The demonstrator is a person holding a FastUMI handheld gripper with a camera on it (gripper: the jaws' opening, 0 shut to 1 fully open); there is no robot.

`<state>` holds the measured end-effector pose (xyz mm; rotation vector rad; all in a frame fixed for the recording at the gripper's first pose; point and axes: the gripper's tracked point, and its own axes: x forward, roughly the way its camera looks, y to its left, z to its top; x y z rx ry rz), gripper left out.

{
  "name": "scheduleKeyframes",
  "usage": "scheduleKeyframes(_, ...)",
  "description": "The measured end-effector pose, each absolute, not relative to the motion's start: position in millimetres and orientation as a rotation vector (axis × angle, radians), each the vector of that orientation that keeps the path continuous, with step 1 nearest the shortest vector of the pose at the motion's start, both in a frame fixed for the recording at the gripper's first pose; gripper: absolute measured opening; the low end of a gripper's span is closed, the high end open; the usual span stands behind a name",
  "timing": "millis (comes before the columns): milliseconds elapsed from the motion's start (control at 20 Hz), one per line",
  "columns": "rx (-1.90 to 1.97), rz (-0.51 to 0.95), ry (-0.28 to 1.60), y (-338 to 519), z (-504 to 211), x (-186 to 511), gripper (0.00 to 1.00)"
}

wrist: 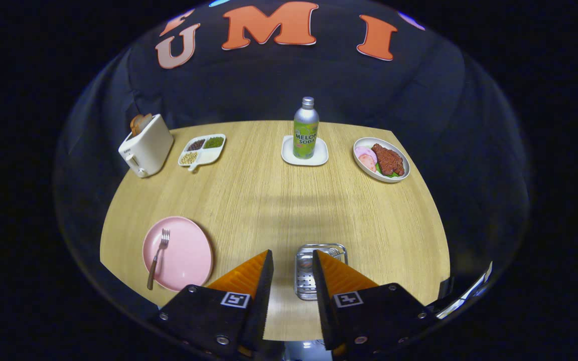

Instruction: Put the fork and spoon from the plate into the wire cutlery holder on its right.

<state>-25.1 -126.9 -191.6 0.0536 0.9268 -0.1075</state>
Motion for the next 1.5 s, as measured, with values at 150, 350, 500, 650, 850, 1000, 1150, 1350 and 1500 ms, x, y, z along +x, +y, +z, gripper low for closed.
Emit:
scheduleKeyframes(150,0.084,-0.119,0.807,-103.9,-174.4,-17.5,0.54)
scheduleKeyframes(350,0.101,-0.127,0.676,-59.9,-161.7,-9.7,0.74)
scheduleKeyframes(500,0.082,-0.116,0.593,-16.4,-159.8,-4.4,0.83)
scheduleKeyframes(650,0.067,-0.099,0.549,26.6,-163.6,-7.4,0.86)
scheduleKeyframes(850,0.066,-0.066,0.575,79.6,-188.0,-17.5,0.87)
scheduleKeyframes(1000,0.06,-0.031,0.635,115.2,-220.4,-24.8,0.87)
scheduleKeyframes(1150,0.037,-0.008,0.689,134.4,-248.7,-32.4,0.87)
scheduleKeyframes(1350,0.037,0.015,0.777,149.5,-284.7,-37.9,0.87)
scheduleKeyframes(1500,0.033,0.026,0.849,154.7,-305.5,-46.6,0.84)
